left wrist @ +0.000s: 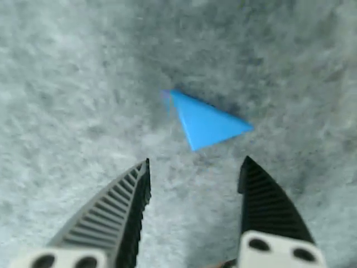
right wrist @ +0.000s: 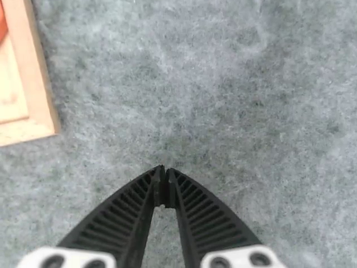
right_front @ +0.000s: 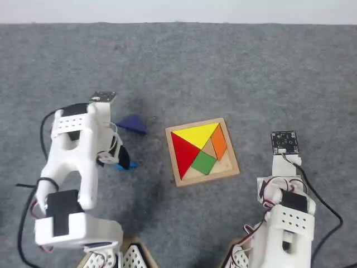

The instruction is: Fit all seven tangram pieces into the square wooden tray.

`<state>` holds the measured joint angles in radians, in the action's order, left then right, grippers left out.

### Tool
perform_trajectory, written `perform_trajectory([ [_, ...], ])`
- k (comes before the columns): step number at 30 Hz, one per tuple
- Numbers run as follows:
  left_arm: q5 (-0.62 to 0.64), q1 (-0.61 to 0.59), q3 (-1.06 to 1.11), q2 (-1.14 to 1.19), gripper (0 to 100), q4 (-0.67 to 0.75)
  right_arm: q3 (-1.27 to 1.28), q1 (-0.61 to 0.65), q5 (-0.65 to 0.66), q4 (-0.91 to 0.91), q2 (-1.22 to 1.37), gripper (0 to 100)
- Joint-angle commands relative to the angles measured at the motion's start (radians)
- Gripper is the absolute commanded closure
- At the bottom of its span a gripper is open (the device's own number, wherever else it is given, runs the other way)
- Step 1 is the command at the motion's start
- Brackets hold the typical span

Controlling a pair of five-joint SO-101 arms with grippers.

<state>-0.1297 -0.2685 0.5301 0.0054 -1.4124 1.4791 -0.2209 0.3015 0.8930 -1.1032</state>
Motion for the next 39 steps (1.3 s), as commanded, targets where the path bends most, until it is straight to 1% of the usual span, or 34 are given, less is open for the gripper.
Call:
perform_trajectory([
  [1, 0.146, 0.075, 0.001, -0.049, 73, 0.006, -0.051, 0.007, 0.011, 0.005, -0.012, 98.8],
  [4, 0.201, 0.072, -0.004, -0.049, 73, 0.052, -0.051, 0.005, 0.011, 0.005, -0.012, 98.8],
  [13, 0.198, 0.061, 0.018, -0.048, 73, 0.074, -0.051, 0.005, 0.009, 0.004, -0.012, 98.8],
  [20, 0.199, 0.063, 0.114, -0.046, 73, 0.216, -0.051, 0.005, 0.009, 0.004, -0.012, 98.8],
  [24, 0.213, 0.064, 0.122, -0.046, 73, 0.25, -0.051, 0.005, 0.009, 0.005, -0.015, 98.8],
  [27, 0.235, 0.089, 0.124, -0.043, 73, 0.255, -0.051, 0.005, 0.009, 0.007, -0.018, 98.8],
  [32, 0.273, 0.141, 0.091, 0.103, 73, 0.295, -0.051, 0.004, 0.009, 0.008, -0.019, 98.8],
  [36, 0.29, 0.132, -0.025, 0.236, 73, 0.226, -0.051, 0.004, 0.009, 0.008, -0.019, 98.8],
  [39, 0.29, 0.123, -0.05, 0.25, 74, 0.218, -0.051, 0.004, 0.009, 0.008, -0.019, 98.9],
])
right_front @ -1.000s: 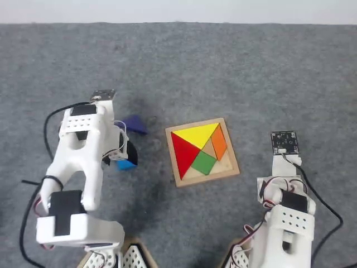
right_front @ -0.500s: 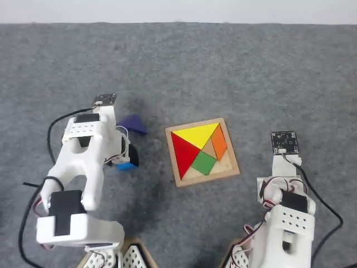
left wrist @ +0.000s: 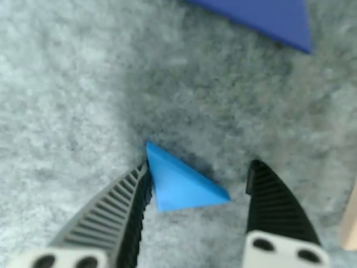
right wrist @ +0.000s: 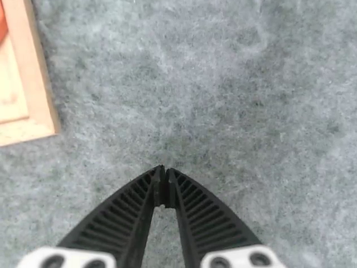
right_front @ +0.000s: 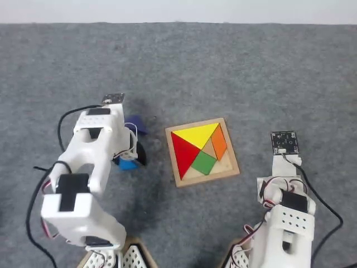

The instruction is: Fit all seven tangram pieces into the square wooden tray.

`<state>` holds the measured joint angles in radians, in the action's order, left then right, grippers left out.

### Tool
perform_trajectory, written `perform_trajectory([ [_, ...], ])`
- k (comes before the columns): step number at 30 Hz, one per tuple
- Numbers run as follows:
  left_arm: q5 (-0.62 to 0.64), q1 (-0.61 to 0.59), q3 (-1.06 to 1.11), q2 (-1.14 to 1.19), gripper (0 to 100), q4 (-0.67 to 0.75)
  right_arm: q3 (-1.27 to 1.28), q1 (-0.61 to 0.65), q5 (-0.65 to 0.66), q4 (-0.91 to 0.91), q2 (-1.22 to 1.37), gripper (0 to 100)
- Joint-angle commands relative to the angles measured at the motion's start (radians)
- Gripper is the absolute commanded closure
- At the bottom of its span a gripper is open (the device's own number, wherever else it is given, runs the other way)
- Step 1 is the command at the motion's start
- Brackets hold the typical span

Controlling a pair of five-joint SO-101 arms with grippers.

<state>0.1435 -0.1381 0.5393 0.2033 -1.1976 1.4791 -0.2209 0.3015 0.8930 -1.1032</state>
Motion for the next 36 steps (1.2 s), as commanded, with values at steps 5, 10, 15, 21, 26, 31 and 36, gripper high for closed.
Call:
perform_trajectory([
  [5, -0.106, 0.051, -0.082, 0.052, 77, 0.015, -0.051, 0.004, 0.009, 0.008, -0.019, 98.9],
  [10, -0.29, 0.064, -0.153, 0.051, 80, 0.012, -0.051, 0.004, 0.009, 0.008, -0.018, 98.9],
  [15, -0.235, -0.044, -0.136, -0.029, 80, 0.02, -0.051, 0.007, 0.009, 0.004, -0.013, 98.9],
  [21, -0.358, -0.055, 0.114, -0.327, 80, 0.112, -0.051, 0.008, 0.009, 0.004, -0.013, 98.9],
  [26, -0.322, -0.054, 0.288, -0.463, 80, 0.1, -0.051, 0.01, 0.009, 0.005, -0.013, 98.9],
  [31, -0.229, -0.04, 0.249, -0.381, 80, 0.101, -0.051, 0.01, 0.009, 0.008, -0.013, 98.9],
  [36, -0.15, -0.014, 0.14, -0.209, 80, 0.098, -0.051, 0.007, 0.009, 0.008, -0.015, 98.9],
])
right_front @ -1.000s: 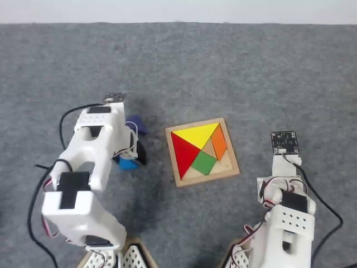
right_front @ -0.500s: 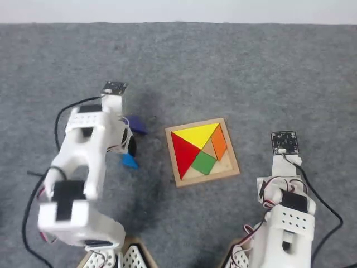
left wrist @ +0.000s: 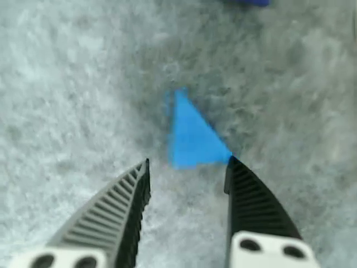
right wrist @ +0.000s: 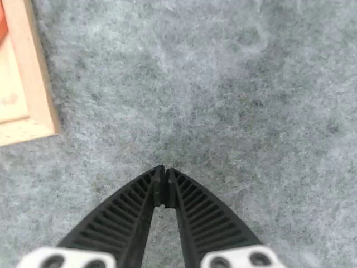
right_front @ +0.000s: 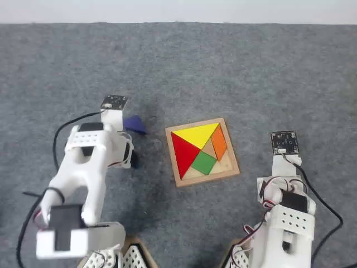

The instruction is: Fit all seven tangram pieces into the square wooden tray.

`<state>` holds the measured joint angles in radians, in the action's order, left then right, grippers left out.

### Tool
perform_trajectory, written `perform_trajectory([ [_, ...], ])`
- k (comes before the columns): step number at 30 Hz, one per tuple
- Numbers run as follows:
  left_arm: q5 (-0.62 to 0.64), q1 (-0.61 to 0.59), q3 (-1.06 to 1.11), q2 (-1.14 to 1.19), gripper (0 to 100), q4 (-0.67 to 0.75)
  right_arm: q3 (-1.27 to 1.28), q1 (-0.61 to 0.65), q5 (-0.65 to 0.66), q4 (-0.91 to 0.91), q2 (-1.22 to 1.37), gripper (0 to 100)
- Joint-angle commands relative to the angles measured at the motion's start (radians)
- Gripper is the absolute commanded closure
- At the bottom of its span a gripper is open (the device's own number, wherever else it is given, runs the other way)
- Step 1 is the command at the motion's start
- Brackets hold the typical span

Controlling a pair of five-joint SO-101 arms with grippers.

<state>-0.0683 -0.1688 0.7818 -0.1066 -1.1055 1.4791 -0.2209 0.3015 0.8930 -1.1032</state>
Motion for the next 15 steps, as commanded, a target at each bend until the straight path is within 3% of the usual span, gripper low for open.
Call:
perform_trajectory([
  [1, 0.075, 0.021, -0.128, 0.141, 80, 0.006, -0.051, 0.007, 0.009, 0.008, -0.015, 98.9],
  [6, 0.132, 0.017, -0.225, 0.27, 77, 0.003, -0.051, 0.005, 0.009, 0.005, -0.015, 98.9],
  [15, 0.12, 0.023, -0.236, 0.233, 77, 0.002, -0.051, 0.005, 0.009, 0.004, -0.015, 98.9],
])
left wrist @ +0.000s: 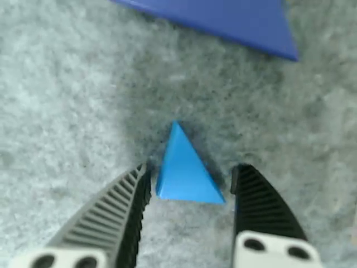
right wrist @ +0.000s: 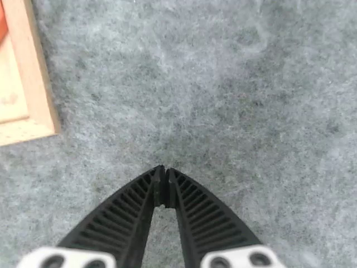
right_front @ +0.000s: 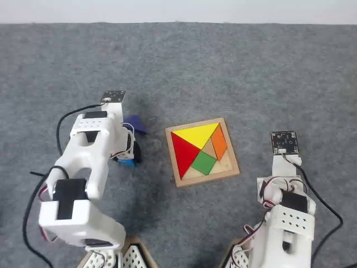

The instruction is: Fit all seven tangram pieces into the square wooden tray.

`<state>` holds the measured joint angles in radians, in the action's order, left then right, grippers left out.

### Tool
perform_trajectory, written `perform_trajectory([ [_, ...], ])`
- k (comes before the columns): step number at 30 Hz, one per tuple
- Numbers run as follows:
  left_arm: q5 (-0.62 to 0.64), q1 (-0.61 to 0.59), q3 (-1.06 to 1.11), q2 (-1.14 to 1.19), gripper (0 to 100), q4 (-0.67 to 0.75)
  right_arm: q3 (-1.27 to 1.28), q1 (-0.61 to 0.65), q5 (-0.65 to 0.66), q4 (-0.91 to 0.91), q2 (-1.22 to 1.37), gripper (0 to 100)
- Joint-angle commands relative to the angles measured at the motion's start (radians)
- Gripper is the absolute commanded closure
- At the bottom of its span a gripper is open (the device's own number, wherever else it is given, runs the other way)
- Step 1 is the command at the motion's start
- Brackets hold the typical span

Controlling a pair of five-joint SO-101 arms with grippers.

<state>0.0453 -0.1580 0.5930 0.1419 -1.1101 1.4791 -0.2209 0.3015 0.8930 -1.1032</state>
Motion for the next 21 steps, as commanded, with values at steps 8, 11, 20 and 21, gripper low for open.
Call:
perform_trajectory([
  [8, 0.002, 0.012, -0.058, 0.043, 84, -0.015, -0.051, 0.005, 0.009, 0.004, -0.015, 98.9],
  [11, 0.002, 0.014, -0.064, 0.048, 88, -0.026, -0.051, 0.005, 0.009, 0.004, -0.015, 98.9],
  [20, -0.012, 0.014, -0.07, 0.04, 93, -0.021, -0.051, 0.005, 0.009, 0.004, -0.015, 98.9],
  [21, -0.032, 0.018, -0.076, 0.04, 94, -0.02, -0.051, 0.005, 0.009, 0.004, -0.015, 98.9],
])
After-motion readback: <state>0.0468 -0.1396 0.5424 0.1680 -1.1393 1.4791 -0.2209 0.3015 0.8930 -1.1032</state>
